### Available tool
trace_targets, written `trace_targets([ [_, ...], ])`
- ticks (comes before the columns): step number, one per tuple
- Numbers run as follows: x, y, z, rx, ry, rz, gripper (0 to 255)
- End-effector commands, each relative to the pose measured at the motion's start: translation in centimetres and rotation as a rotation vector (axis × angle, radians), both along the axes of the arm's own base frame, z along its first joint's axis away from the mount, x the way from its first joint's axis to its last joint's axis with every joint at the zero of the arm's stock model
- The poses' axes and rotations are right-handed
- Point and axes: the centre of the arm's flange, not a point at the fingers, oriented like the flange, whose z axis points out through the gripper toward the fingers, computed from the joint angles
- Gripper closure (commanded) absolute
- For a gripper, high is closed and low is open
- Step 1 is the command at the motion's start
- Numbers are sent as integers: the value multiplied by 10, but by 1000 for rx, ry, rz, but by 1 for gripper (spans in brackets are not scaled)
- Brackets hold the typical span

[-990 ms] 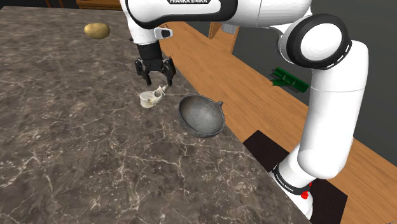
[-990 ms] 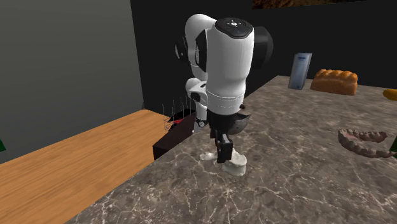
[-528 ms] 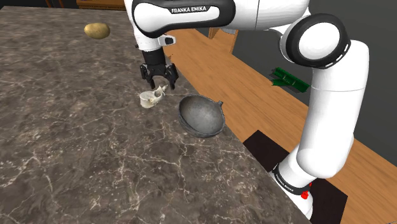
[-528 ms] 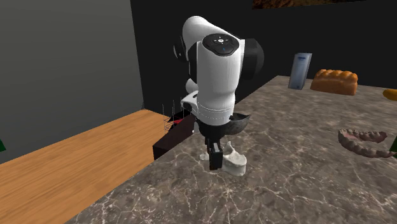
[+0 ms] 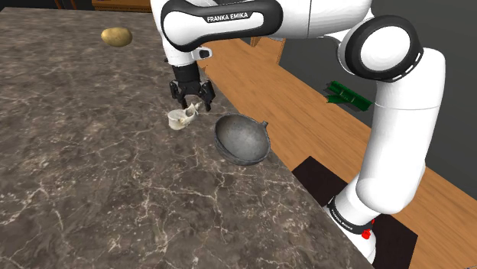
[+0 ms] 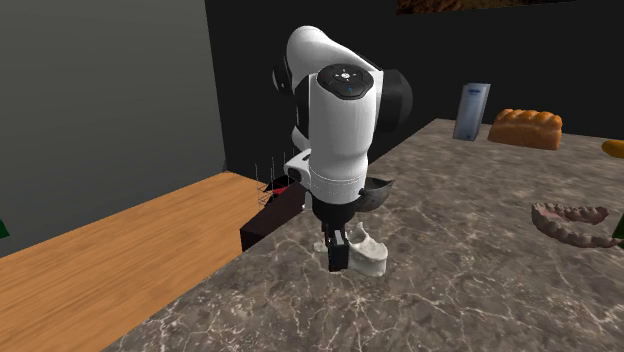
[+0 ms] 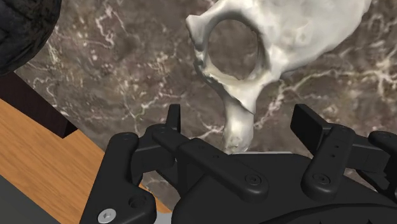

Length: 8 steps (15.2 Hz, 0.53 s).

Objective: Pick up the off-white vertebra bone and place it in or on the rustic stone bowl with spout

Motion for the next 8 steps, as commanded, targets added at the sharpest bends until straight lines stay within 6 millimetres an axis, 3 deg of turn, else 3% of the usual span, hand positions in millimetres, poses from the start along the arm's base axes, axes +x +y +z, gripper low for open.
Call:
trace_targets([
  [1,0,0,0,0,0,0,0],
  [2,0,0,0,0,0,0,255],
  [8,0,0,0,0,0,0,255],
])
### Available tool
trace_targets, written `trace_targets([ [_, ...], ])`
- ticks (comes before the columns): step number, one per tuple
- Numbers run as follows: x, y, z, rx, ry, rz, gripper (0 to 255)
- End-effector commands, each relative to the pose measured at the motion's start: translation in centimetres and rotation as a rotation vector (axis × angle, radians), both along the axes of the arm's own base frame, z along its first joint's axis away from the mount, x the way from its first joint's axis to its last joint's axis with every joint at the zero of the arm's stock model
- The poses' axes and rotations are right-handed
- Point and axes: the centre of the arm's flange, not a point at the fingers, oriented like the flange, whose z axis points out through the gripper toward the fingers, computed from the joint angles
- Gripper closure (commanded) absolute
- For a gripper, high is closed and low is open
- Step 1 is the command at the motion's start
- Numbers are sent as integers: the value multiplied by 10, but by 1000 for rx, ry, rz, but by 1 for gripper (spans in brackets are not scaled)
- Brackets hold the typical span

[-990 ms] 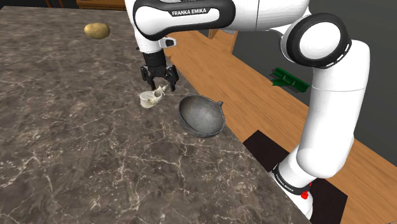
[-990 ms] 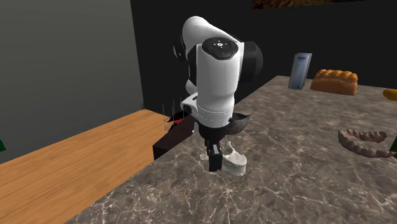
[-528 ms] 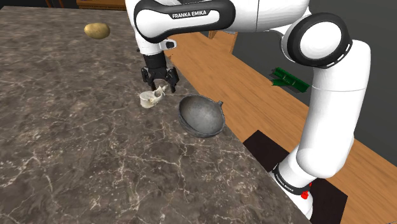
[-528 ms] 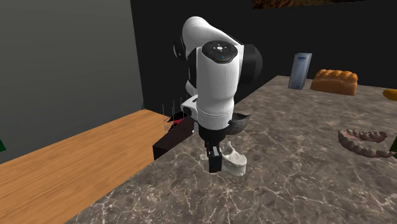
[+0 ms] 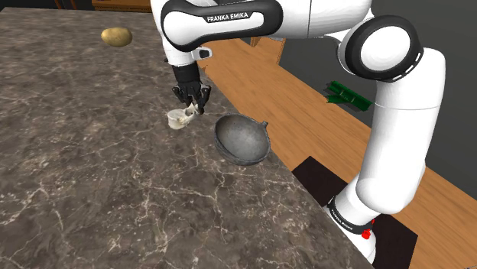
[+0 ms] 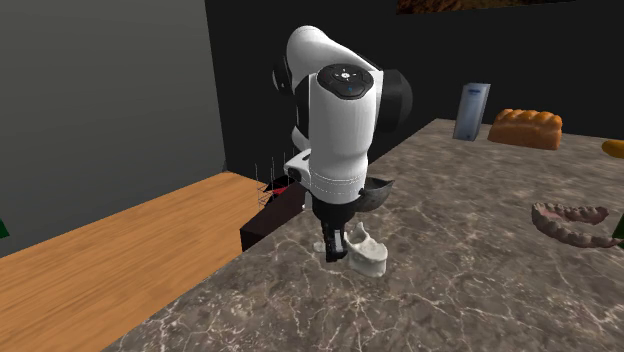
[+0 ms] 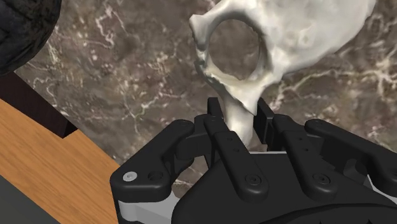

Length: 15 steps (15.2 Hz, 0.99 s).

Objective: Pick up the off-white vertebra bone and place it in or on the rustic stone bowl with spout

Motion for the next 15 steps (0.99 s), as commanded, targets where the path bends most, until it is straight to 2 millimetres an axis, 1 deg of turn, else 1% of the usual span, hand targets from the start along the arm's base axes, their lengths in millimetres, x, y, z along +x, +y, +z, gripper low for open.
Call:
trace_targets([
  [1,0,0,0,0,0,0,255],
  [3,0,0,0,0,0,0,255],
  [15,0,0,63,0,0,0,255],
])
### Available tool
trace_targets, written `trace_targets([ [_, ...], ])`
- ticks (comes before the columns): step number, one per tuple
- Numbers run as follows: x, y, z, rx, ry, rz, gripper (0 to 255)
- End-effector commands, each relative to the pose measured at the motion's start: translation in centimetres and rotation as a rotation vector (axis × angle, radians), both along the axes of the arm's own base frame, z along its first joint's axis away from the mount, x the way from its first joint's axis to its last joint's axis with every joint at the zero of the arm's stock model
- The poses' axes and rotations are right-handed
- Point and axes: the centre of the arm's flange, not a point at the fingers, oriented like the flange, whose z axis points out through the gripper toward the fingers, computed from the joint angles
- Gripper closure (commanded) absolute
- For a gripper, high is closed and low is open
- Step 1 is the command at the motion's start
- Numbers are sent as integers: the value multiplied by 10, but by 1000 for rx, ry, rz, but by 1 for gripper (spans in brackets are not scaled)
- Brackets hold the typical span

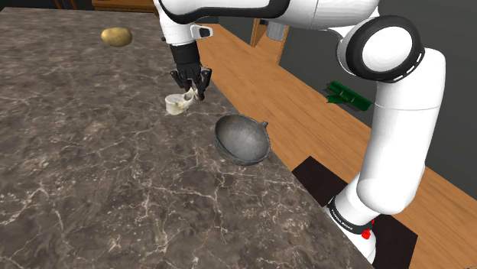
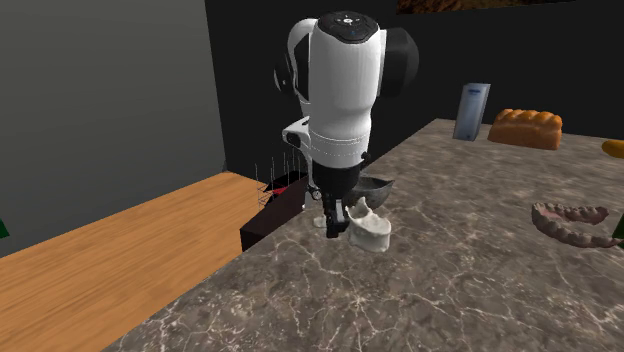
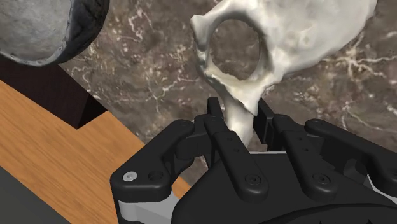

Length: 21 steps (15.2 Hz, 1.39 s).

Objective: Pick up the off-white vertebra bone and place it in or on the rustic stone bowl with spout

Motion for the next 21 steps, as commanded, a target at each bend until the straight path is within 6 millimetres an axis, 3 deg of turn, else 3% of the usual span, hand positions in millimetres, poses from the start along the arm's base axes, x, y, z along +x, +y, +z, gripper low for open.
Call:
trace_targets([
  [1,-1,0,11,0,0,0,255],
  [21,-1,0,112,0,0,0,255],
])
